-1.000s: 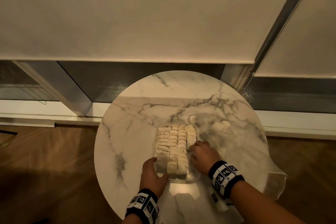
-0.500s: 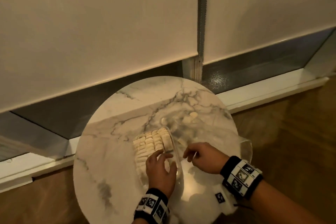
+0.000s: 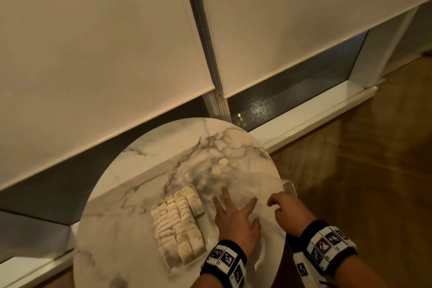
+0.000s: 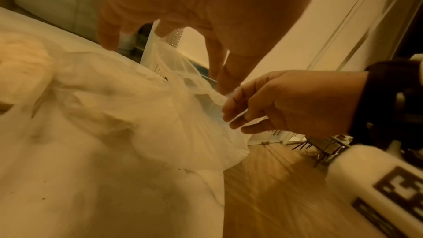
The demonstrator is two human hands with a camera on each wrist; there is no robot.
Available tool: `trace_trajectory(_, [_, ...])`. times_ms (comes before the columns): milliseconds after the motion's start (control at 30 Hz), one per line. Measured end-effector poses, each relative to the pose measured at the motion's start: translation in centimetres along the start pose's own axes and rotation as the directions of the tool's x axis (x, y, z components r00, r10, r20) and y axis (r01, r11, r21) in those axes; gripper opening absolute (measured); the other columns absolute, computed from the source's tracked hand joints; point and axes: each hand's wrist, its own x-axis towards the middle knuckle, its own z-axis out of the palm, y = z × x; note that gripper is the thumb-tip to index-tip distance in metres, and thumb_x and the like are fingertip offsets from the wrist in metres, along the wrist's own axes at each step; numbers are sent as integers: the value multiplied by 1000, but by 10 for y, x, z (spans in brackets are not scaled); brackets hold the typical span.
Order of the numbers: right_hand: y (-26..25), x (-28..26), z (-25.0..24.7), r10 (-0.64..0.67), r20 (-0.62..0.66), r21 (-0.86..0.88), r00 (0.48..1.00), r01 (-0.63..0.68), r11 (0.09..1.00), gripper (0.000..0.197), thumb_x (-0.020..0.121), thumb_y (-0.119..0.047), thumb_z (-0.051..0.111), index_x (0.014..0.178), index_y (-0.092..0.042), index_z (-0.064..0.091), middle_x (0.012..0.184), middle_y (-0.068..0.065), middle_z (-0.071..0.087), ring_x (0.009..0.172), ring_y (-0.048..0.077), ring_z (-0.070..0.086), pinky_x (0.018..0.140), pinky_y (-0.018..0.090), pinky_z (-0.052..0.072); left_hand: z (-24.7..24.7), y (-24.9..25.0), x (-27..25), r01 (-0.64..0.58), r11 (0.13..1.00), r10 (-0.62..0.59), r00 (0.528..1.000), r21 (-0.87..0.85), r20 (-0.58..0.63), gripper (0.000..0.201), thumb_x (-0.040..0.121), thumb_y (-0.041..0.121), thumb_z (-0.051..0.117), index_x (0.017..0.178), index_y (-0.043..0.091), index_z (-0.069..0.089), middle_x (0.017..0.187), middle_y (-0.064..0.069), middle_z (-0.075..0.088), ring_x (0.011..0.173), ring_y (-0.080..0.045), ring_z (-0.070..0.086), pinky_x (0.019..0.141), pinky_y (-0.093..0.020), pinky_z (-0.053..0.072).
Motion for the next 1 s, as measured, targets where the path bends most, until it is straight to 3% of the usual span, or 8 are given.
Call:
trace_trajectory(167, [-1, 4, 37, -83, 142, 46, 986, 77, 996, 48, 95, -6, 41, 139, -23, 54, 142, -3, 53, 132, 12, 47, 108, 16, 30, 0, -11, 13, 119, 993, -119, 993, -16, 9, 63, 92, 52, 42, 150, 33, 25, 163, -4, 1, 148, -31, 10, 116, -48, 24])
trace_trajectory(433, [-6, 22, 60, -57, 246, 79, 968, 38, 996, 31, 95, -12, 47, 117, -27, 64, 121, -1, 64, 105, 14, 62, 86, 18, 46, 1, -37, 3, -12, 949, -105, 931, -316, -350, 29, 90, 33, 59, 116, 21, 64, 117, 5, 62, 107, -12, 60, 93, -20, 45])
trace_trajectory(533, [-29, 33, 50, -116, 219, 119, 969, 92, 989, 25, 96, 6, 44, 113, 1, 62, 87, 11, 71, 67, 13, 65, 59, 20, 48, 0, -47, -3, -92, 950, -40, 912, -298, -408, 17, 86, 13, 62, 99, 22, 67, 102, 8, 61, 91, -8, 62, 82, -17, 48])
trace_trajectory(600, [-48, 46, 45, -57, 249, 267, 967, -12, 964, 31, 99, 4, 45, 127, 11, 54, 101, 21, 70, 84, 19, 70, 73, 18, 49, -4, -50, -7, -137, 954, 17, 913, -267, -407, 27, 84, 5, 58, 102, 23, 66, 107, 9, 58, 95, -5, 58, 84, -12, 43])
trace_trajectory(700, [-63, 72, 46, -53, 296, 5, 954, 53, 999, 38, 103, -20, 46, 138, -4, 51, 144, 12, 51, 131, 23, 49, 108, 23, 32, -10, -52, -15, -152, 962, 64, 932, -226, -356, 48, 87, 2, 52, 129, 25, 56, 138, 10, 44, 123, -7, 49, 100, -8, 30])
trace_trajectory(833, [-58, 125, 71, -150, 413, -219, 898, 258, 941, 17, 101, -24, 49, 114, -28, 59, 123, 2, 56, 114, 16, 49, 113, 40, 35, -22, -54, -27, -172, 960, 94, 941, -220, -324, 65, 89, 0, 49, 147, 25, 36, 156, 13, 21, 140, -6, 31, 107, -6, 16])
trace_trajectory(900, [-42, 164, 101, -108, 375, -284, 921, 225, 932, 24, 94, -52, 51, 117, -49, 57, 130, -9, 54, 127, 15, 48, 112, 38, 36, -32, -56, -29, -176, 956, 94, 941, -234, -326, 67, 88, 0, 52, 148, 25, 35, 157, 14, 20, 141, -7, 30, 108, -7, 18])
trace_trajectory(1000, [-68, 158, 105, -123, 355, -282, 927, 232, 931, 39, 103, -38, 43, 139, -25, 51, 143, 2, 48, 136, 23, 42, 114, 33, 31, -51, -61, -32, -168, 946, 54, 925, -277, -377, 67, 87, 1, 56, 147, 23, 37, 156, 15, 22, 140, -4, 29, 106, -3, 17])
